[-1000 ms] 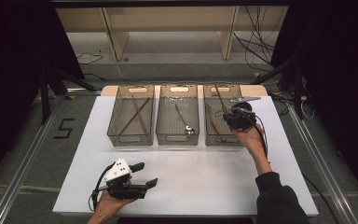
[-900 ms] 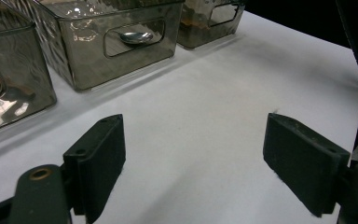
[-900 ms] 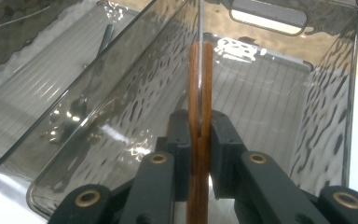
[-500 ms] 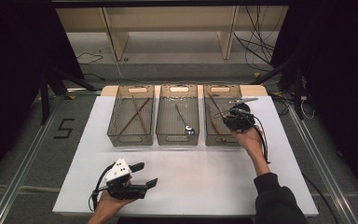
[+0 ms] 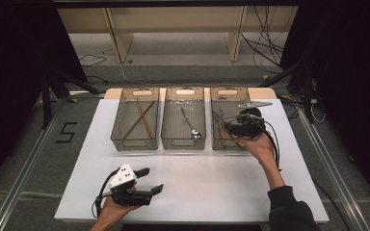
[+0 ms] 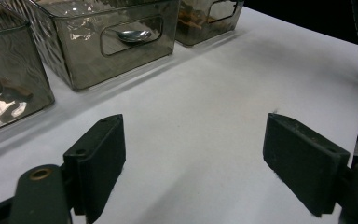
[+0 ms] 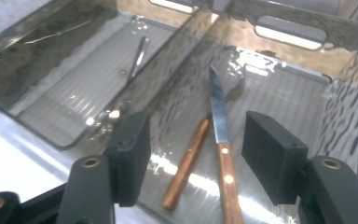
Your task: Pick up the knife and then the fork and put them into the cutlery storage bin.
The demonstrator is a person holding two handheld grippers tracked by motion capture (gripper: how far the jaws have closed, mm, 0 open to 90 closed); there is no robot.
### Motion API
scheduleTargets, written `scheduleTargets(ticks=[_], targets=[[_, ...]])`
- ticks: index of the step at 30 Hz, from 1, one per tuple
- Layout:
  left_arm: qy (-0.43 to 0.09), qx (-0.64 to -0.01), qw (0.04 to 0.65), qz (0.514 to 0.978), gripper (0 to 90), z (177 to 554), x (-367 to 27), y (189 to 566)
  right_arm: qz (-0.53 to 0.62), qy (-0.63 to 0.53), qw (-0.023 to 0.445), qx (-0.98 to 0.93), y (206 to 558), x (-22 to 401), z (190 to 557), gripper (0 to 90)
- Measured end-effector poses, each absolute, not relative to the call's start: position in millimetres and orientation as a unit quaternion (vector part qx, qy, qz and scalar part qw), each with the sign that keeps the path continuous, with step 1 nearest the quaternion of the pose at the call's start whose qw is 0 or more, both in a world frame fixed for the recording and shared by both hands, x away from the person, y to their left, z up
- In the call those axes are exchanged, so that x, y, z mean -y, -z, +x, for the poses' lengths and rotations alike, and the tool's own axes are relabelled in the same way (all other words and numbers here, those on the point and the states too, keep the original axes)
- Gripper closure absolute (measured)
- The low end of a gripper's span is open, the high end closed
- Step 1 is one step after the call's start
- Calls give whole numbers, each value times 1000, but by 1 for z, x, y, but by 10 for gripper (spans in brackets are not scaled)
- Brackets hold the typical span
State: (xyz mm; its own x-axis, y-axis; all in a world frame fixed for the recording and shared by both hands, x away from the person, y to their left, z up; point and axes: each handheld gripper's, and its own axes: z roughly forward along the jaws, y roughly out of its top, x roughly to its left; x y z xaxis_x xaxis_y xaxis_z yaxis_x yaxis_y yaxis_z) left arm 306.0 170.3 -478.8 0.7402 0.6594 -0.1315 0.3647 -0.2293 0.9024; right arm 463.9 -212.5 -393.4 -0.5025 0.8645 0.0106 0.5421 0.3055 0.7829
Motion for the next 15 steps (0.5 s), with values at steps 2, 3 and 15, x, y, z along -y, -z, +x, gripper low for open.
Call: scheduleTargets(ticks=[2,3,15], targets=[[-140,-332,524,772,211,306,-170,479,442,-389,206,-781,394,210,458,400],[-141,-329,522,774,211,306,-170,479,438,-395,201,-782,395,209,455,397],[-143,-321,519,779,214,304,-166,480,384,-424,190,-798,414,199,410,371]])
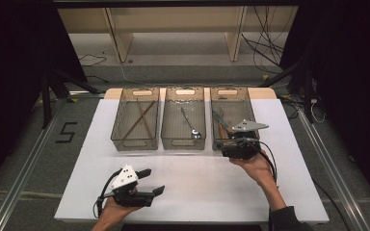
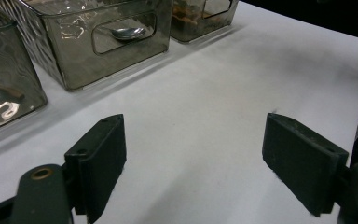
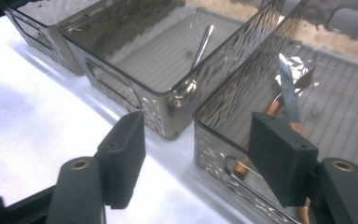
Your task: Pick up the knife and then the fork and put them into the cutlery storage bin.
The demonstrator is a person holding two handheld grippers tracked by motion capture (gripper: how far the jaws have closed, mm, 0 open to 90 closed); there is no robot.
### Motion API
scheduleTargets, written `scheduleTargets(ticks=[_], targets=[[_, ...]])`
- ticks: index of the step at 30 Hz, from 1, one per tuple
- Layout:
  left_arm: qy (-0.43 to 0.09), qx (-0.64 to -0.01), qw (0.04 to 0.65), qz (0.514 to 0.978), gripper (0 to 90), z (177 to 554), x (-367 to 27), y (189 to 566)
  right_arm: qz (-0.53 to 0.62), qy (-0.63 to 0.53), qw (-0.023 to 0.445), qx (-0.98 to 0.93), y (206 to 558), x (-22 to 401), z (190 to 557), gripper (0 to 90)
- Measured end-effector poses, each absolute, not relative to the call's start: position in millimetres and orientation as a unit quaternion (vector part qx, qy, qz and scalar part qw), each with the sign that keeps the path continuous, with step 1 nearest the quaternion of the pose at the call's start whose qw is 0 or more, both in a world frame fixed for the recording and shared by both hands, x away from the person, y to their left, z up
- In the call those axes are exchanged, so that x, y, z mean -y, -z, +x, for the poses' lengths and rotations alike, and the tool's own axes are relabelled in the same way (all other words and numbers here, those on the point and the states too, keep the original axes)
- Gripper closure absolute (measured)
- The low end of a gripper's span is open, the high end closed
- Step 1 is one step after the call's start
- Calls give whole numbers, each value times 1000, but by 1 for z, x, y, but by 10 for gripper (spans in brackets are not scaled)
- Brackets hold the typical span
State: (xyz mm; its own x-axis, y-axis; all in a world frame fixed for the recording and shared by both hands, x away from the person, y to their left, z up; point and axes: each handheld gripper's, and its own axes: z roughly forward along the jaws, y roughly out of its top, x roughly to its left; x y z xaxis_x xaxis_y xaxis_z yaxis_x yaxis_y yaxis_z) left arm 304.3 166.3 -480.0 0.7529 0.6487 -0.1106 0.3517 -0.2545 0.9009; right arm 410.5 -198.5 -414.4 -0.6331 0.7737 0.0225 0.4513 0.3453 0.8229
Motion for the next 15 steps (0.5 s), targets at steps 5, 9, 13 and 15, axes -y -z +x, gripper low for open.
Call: scheduleTargets(ticks=[5,9,13,15], targets=[[-143,-321,520,779,216,304,-167,480,376,-453,181,-788,411,198,401,347],[-142,-323,521,777,215,305,-168,479,370,-466,171,-785,413,197,394,311],[-142,-325,521,776,214,306,-169,480,361,-481,163,-782,415,194,386,292],[-140,-327,521,776,215,306,-169,480,356,-488,164,-780,415,193,382,290]])
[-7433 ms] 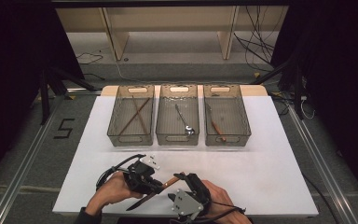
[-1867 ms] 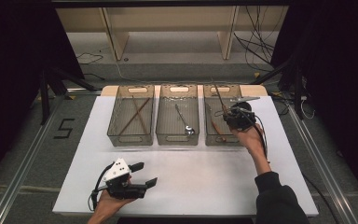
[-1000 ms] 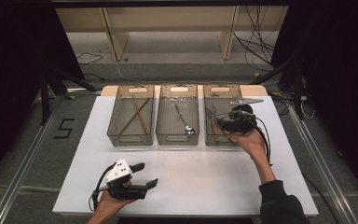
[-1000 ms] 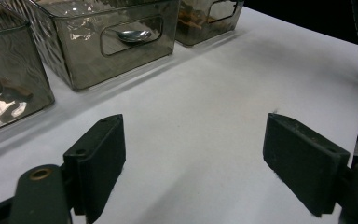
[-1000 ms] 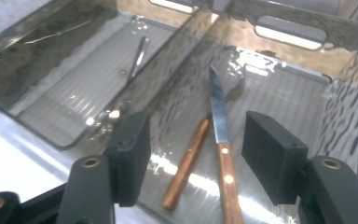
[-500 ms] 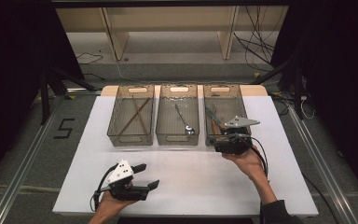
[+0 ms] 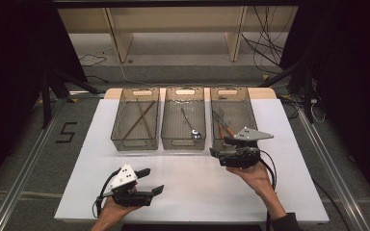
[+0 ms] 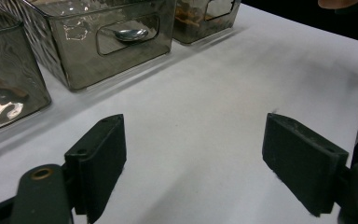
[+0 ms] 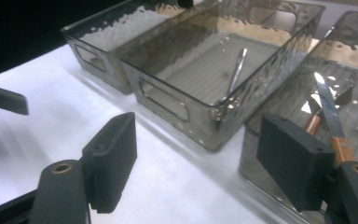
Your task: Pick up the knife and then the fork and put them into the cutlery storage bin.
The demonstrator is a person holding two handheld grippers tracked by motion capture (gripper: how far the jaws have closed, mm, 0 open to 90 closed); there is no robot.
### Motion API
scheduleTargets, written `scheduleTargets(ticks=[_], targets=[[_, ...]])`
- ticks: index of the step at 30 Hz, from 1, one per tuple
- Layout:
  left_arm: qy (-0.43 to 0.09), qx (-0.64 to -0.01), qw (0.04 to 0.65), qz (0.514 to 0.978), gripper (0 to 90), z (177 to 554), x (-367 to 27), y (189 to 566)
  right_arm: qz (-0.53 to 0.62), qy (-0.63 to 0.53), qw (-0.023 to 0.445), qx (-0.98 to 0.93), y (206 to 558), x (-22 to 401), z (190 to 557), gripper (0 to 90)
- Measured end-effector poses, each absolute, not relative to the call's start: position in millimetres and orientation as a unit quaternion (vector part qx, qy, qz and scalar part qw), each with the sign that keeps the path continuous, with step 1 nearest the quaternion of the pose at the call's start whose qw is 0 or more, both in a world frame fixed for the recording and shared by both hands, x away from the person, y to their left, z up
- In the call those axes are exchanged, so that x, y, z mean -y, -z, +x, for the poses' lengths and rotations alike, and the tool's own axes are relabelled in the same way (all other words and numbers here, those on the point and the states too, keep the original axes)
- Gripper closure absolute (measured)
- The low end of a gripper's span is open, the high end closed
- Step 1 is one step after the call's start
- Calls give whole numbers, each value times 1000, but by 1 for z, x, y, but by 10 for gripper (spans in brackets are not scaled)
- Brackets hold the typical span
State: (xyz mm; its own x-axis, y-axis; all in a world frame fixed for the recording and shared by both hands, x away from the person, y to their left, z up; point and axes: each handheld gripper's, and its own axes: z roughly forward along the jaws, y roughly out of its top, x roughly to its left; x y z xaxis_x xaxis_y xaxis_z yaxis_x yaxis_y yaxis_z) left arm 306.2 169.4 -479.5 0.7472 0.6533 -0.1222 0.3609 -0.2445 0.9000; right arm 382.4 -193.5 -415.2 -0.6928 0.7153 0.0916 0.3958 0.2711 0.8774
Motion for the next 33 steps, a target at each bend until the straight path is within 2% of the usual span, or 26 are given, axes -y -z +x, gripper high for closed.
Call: scheduleTargets(ticks=[33], targets=[[-143,-328,524,773,215,306,-173,479,300,-554,157,-760,445,200,324,263]])
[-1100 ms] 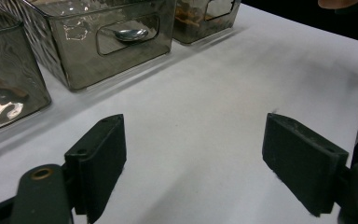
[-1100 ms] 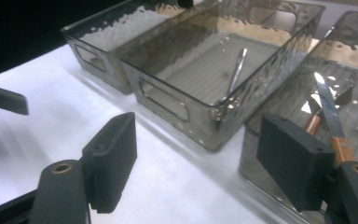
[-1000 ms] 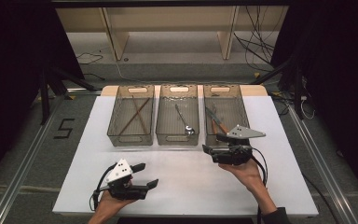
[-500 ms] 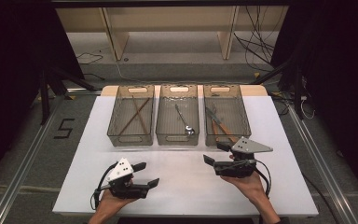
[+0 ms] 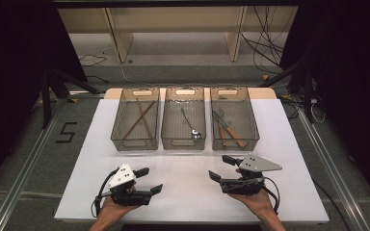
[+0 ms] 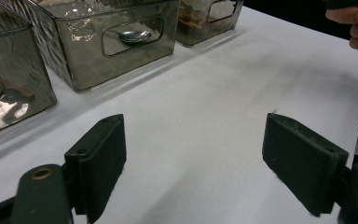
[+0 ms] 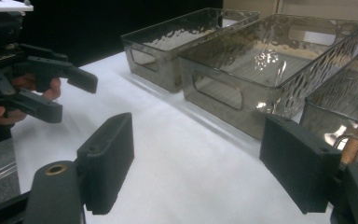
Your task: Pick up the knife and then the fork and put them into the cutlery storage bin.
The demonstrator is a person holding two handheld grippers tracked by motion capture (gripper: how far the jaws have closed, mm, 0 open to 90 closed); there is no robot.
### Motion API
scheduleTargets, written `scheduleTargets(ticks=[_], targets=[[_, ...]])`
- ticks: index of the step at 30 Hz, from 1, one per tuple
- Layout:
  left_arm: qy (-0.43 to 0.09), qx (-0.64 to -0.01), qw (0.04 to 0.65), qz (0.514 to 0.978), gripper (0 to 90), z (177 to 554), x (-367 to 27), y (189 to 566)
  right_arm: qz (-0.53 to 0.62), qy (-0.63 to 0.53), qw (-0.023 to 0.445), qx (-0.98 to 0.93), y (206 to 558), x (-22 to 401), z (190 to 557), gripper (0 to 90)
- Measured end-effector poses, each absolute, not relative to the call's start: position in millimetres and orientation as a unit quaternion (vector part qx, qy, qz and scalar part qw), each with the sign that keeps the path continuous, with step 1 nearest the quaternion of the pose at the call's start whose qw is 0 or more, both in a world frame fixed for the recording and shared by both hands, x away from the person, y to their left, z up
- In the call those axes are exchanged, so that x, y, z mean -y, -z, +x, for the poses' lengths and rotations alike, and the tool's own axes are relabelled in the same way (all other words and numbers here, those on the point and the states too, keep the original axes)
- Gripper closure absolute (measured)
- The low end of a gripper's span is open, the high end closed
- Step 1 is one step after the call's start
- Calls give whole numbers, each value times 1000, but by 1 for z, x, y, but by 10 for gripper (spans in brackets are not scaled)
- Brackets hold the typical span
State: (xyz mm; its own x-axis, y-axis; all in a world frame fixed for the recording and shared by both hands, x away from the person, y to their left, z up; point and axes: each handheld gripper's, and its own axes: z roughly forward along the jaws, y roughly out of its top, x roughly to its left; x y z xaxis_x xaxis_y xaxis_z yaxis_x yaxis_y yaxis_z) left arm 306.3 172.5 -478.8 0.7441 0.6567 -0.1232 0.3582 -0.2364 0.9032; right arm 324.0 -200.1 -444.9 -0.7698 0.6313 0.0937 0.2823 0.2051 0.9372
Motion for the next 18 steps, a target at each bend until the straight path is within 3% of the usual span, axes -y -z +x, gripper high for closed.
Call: scheduleTargets(ticks=[18], targets=[[-142,-320,521,779,218,306,-170,480,298,-546,160,-766,466,213,303,261]])
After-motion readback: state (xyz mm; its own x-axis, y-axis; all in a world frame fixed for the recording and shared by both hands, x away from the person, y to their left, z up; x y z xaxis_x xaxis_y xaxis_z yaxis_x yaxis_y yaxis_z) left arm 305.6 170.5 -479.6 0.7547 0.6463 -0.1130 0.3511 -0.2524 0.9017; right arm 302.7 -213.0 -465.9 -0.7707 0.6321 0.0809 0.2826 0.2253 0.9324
